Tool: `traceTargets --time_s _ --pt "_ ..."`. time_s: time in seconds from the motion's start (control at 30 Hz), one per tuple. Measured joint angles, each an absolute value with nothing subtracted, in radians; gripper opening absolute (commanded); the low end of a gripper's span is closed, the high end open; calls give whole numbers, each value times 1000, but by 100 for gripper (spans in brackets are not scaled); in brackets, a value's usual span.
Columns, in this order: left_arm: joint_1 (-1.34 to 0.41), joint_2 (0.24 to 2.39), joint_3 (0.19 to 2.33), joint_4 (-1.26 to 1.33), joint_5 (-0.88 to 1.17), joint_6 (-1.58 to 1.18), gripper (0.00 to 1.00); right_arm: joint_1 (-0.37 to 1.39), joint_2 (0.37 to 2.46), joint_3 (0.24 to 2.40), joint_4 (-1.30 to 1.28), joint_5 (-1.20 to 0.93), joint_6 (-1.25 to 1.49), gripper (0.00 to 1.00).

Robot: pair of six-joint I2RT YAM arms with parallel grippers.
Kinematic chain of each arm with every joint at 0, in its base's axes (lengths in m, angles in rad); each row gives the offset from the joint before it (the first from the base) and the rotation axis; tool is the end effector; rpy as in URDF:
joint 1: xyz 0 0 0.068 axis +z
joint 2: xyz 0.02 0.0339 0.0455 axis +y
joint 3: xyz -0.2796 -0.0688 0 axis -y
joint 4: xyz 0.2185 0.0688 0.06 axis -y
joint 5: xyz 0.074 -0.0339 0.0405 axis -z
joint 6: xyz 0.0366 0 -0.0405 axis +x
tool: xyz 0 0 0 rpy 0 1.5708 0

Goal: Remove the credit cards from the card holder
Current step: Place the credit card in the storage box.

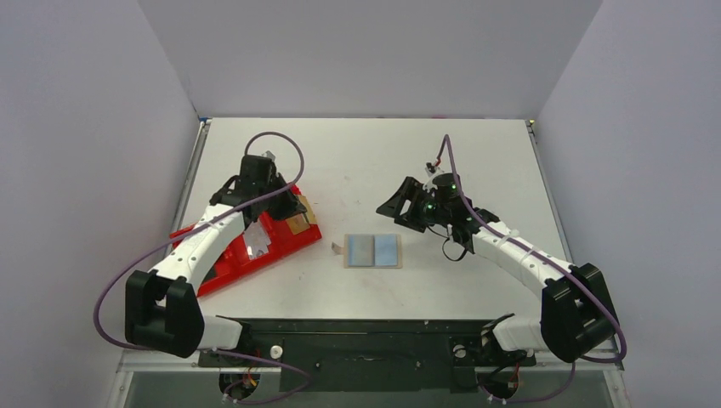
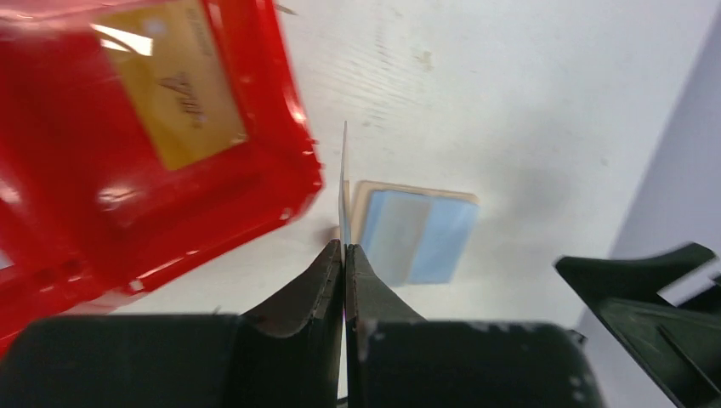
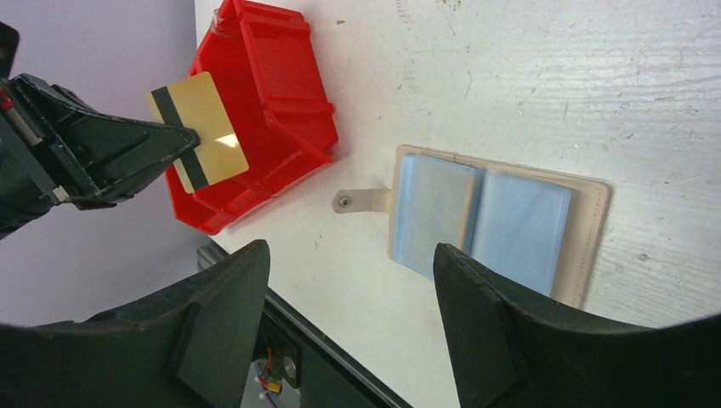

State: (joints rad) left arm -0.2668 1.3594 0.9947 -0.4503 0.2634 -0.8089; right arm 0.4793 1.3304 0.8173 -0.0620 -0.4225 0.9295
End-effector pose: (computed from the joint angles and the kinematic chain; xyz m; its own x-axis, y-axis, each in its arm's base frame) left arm 0.2501 -0.0782 0.2854 -0.7934 -0.5074 -0.3364 -0.2133 0.7492 -0.6270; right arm 0.2268 0.1348 0.2717 -0.8704 0.3713 -0.3233 -0.0475 0.5902 0.8058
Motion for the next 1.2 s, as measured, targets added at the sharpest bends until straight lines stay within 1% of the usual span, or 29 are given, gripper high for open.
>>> traceTargets --time_s 0.2,0.33,0.5,0.7,0.77,0.8,0.87,1.0,1.2 --pt "-259 1360 1059 -643 -5 -721 0 479 1331 817 -69 -423 914 66" --pt "-258 1400 1068 -691 -115 -701 0 479 1331 817 -71 -423 899 66" --pt "-258 1494 1073 -710 -185 -697 0 479 1331 817 -82 -424 885 66" --pt "-258 1565 1086 -707 -207 -698 0 479 1331 817 -85 -426 871 66" --pt "-258 1578 1092 -706 -207 -697 6 479 1331 817 -88 -426 867 66" --pt "-258 1584 1097 -705 -207 -697 18 479 1331 817 -90 -426 865 66" --pt "-258 1593 1100 -701 -205 -691 30 479 1331 817 -94 -426 860 66" --pt "-259 1597 1103 -685 -184 -690 37 479 1331 817 -108 -426 848 66" --pt "-259 1597 1135 -681 -152 -673 42 479 1331 817 -125 -423 837 66"
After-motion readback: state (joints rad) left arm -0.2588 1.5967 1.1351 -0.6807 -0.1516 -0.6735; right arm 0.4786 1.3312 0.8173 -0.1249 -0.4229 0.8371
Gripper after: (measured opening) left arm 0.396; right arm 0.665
